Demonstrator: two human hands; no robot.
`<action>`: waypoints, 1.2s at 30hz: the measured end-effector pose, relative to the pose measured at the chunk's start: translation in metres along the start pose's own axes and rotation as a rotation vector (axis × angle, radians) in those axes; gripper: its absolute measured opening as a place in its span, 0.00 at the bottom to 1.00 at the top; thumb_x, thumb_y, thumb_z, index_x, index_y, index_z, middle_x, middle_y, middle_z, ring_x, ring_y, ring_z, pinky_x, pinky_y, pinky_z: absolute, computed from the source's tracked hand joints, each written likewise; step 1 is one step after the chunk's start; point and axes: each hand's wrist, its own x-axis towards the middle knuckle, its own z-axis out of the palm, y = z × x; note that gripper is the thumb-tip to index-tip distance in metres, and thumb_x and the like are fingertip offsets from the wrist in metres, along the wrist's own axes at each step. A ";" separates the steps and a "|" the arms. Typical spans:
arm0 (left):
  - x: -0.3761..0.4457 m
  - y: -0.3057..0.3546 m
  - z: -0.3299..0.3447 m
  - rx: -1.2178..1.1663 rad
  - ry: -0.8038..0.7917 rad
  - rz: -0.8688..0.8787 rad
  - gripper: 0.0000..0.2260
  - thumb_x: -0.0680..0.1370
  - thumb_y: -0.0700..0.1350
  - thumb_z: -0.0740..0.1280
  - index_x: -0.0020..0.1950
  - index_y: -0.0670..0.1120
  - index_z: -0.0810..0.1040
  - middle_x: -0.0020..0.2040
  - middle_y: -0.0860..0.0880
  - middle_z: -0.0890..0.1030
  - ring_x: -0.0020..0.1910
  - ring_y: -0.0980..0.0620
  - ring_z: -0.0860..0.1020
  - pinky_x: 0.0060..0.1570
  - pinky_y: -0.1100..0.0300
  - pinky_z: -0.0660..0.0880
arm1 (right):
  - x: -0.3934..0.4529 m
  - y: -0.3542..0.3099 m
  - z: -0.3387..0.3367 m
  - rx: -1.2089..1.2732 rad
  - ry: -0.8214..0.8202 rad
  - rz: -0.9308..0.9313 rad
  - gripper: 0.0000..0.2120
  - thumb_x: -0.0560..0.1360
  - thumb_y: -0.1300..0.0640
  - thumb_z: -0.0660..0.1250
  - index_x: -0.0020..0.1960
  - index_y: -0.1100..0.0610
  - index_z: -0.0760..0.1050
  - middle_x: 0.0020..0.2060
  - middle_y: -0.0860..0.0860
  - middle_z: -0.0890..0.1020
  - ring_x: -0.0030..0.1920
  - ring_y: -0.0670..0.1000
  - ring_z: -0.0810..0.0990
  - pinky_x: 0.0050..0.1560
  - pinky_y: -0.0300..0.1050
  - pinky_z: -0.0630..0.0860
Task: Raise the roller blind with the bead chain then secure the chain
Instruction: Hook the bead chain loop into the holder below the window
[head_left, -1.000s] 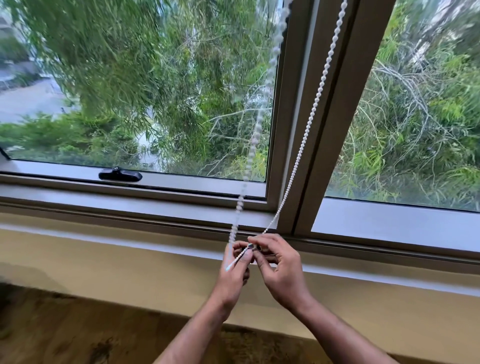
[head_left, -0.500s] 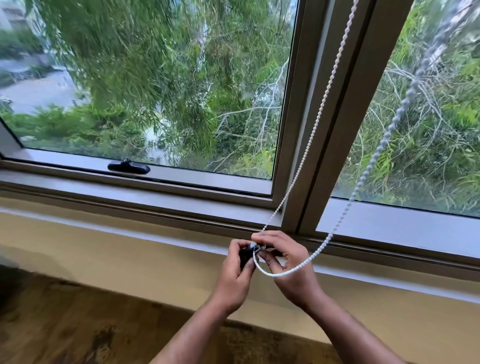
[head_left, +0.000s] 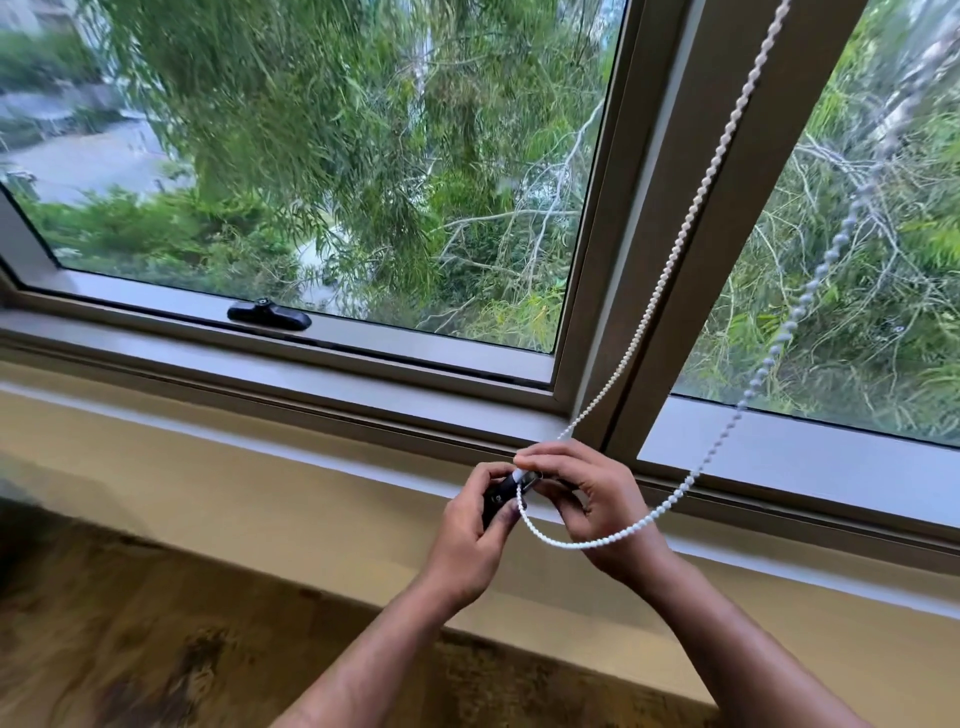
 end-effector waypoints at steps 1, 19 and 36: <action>0.000 0.001 0.000 -0.004 0.000 0.005 0.12 0.81 0.39 0.66 0.64 0.50 0.75 0.55 0.53 0.83 0.56 0.49 0.82 0.58 0.53 0.79 | 0.002 0.000 -0.001 -0.012 -0.012 -0.012 0.21 0.73 0.75 0.72 0.61 0.57 0.84 0.58 0.50 0.85 0.60 0.46 0.84 0.58 0.47 0.83; -0.003 -0.006 0.006 -0.038 -0.027 0.003 0.05 0.82 0.45 0.64 0.56 0.52 0.73 0.44 0.62 0.81 0.42 0.62 0.78 0.45 0.67 0.73 | 0.011 0.000 -0.004 -0.121 -0.134 0.047 0.16 0.73 0.65 0.73 0.58 0.51 0.82 0.50 0.44 0.84 0.49 0.44 0.83 0.51 0.46 0.82; -0.001 0.000 0.012 -0.037 -0.013 0.032 0.07 0.80 0.43 0.64 0.54 0.55 0.74 0.45 0.56 0.78 0.42 0.60 0.76 0.46 0.60 0.73 | 0.005 -0.002 -0.006 -0.332 -0.204 0.054 0.11 0.79 0.55 0.68 0.61 0.48 0.77 0.49 0.44 0.82 0.50 0.49 0.74 0.49 0.45 0.75</action>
